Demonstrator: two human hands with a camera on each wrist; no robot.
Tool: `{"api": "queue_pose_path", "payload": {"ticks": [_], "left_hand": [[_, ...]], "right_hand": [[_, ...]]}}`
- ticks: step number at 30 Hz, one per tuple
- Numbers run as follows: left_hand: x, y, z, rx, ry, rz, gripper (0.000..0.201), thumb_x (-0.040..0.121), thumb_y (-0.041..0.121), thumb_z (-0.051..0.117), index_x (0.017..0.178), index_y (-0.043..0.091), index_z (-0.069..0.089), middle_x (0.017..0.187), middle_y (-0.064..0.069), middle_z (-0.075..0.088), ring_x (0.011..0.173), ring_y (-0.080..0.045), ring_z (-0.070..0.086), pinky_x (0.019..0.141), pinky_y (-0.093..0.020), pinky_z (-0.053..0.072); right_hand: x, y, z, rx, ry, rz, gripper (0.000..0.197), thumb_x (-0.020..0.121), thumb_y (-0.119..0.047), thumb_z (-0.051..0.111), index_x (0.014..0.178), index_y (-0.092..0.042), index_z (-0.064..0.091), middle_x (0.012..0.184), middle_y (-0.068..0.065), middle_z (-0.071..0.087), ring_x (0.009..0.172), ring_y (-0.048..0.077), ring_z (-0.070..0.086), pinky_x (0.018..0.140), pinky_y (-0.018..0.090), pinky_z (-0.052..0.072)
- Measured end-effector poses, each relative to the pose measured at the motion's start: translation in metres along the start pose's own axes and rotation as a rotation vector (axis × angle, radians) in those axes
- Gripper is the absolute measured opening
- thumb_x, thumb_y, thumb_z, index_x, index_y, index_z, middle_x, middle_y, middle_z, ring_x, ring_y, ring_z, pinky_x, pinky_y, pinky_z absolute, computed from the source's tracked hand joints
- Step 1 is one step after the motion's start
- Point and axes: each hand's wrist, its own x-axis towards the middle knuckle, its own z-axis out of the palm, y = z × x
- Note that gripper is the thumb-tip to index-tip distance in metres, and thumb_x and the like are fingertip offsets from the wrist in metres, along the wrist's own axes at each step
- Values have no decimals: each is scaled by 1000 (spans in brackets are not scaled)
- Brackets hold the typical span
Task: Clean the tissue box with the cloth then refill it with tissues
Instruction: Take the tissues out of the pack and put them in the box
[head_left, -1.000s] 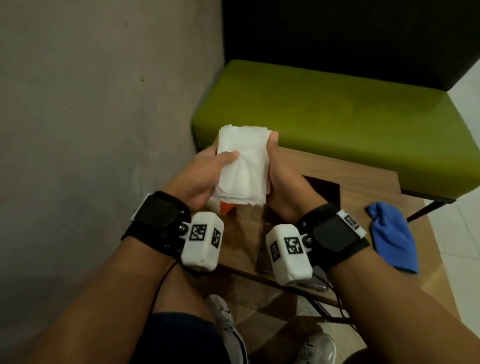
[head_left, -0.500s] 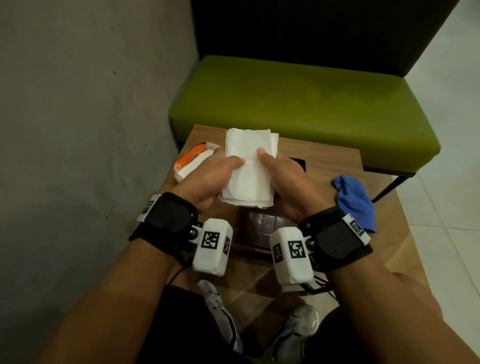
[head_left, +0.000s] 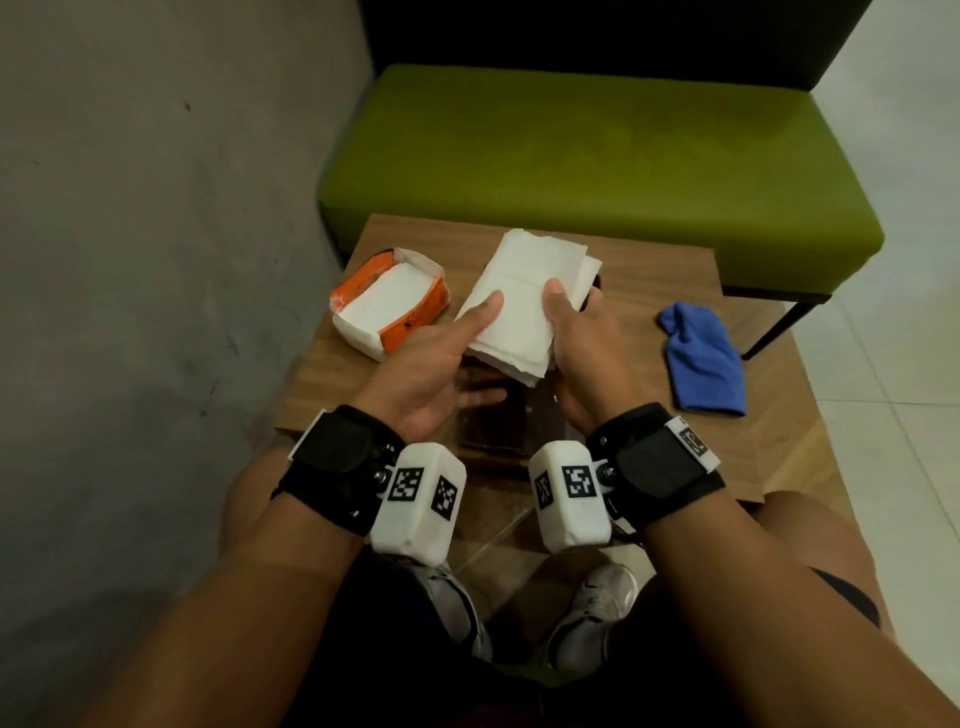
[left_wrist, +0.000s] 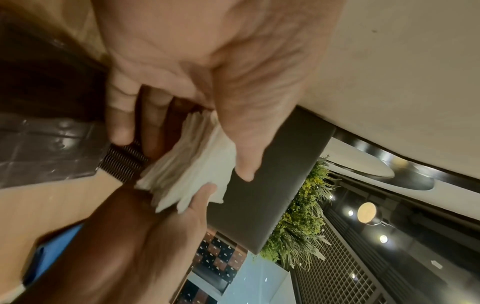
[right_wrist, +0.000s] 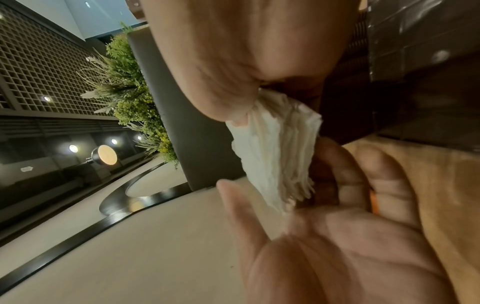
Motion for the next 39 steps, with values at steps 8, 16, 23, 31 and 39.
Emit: {"api": "queue_pose_path", "payload": {"ticks": [8,16,23,31,39], "left_hand": [[15,-8,-15,24,12,64,34,110,19,60,141,4,63,131,-7,78,125,-24,73,108,-43,58],[19,7,-29,193,-151,-15,37,110,18,57,144,4,63,138,-14,74,129,-27,71,105,-36,60],[4,0,10,109,107,69,23,109,38,62,110,18,74,110,-3,84,101,-17,81,101,-40,62],[5,1,21,235,138,64,38,104,59,61,119,26,73,114,6,83,114,-15,77,111,-40,55],[6,-1,13,77,139,59,20,112,21,57,126,14,69,116,-3,82,108,-19,79,95,-35,63]], "right_hand": [[-19,-1,-29,71,-18,55,51,106,-47,57,146,-15,53,134,7,72,111,25,75,84,39,63],[-12,-40,-60,-129,-208,364,63,102,-63,54,129,-8,65,105,7,75,98,24,75,85,37,62],[-13,-20,-48,-159,-29,226,36,111,-29,54,136,-6,62,122,12,78,113,30,75,101,49,60],[-19,-24,-45,-180,-51,173,43,109,-42,55,136,-9,63,118,9,79,107,26,78,89,41,64],[-17,-23,-65,-190,-107,144,47,106,-34,62,147,-14,53,134,7,73,120,26,73,97,45,62]]}}
